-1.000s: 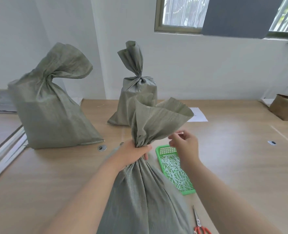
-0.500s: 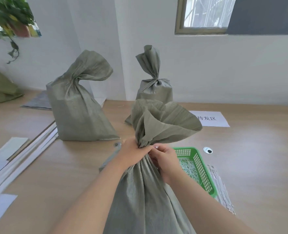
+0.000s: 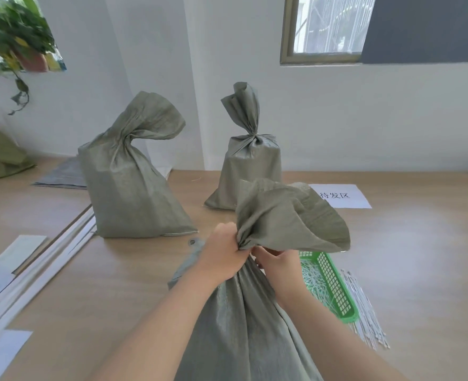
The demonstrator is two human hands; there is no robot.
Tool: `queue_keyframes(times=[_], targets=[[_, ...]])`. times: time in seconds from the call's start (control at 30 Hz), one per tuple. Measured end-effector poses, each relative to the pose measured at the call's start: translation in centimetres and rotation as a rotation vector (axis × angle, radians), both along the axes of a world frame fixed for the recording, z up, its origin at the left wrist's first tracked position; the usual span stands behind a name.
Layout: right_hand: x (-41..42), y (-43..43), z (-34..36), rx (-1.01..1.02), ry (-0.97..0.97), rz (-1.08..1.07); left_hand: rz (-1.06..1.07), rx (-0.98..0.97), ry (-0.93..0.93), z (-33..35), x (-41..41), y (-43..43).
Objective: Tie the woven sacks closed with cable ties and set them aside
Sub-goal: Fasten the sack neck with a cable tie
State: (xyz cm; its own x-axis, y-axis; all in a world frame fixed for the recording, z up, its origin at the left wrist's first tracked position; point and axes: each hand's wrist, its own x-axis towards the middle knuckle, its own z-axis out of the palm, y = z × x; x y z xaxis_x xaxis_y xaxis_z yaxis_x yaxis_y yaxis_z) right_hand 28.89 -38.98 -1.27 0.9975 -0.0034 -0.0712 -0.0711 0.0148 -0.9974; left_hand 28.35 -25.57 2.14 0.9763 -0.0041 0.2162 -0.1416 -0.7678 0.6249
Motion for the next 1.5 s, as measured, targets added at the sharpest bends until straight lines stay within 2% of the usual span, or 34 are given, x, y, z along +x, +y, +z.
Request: queue_keyframes(times=[0.13,0.3,0.4,0.53,0.63,0.73,0.87,1.07,1.2,1.33,1.5], targets=[[-0.7,0.9,-0.3,-0.004,0.070,-0.103,0.100,0.505,0.008,0.0,0.4,-0.1],[-1.1,1.3,-1.4,-0.111,0.098,-0.104,0.123,0.734,0.044,0.5,0.2,-0.4],[-1.3,1.4,-1.3,-0.224,0.136,-0.075,0.060,0.746,0.102,1.3,0.4,0.1],[-1.4,1.3,-1.1,-0.337,0.106,-0.012,-0.035,0.656,0.251,2.4,0.9,1.2],[-1.3,1.1,-0.8,-0.290,0.118,-0.005,-0.081,0.553,0.350,2.9,1.1,1.7],[-1.3,0.9,-0.5,-0.283,0.156,0.026,-0.089,0.529,0.356,2.9,1.1,1.6],[-1.2,0.7,-0.4,-0.332,0.180,0.119,-0.103,0.617,0.345,2.7,1.1,1.5],[-1.6,1.1,-0.9,-0.260,0.189,0.311,-0.177,0.921,0.298,2.9,1.3,1.6],[-2.0,1.3,-0.5,-0.207,0.167,0.360,-0.248,0.979,0.334,3.7,1.4,1.4],[-1.9,1.1,-0.6,-0.235,0.202,0.388,-0.259,0.971,0.385,4.5,1.3,1.1],[-1.9,1.0,-0.4,-0.262,0.197,0.383,-0.285,1.052,0.374,5.2,1.6,0.8]])
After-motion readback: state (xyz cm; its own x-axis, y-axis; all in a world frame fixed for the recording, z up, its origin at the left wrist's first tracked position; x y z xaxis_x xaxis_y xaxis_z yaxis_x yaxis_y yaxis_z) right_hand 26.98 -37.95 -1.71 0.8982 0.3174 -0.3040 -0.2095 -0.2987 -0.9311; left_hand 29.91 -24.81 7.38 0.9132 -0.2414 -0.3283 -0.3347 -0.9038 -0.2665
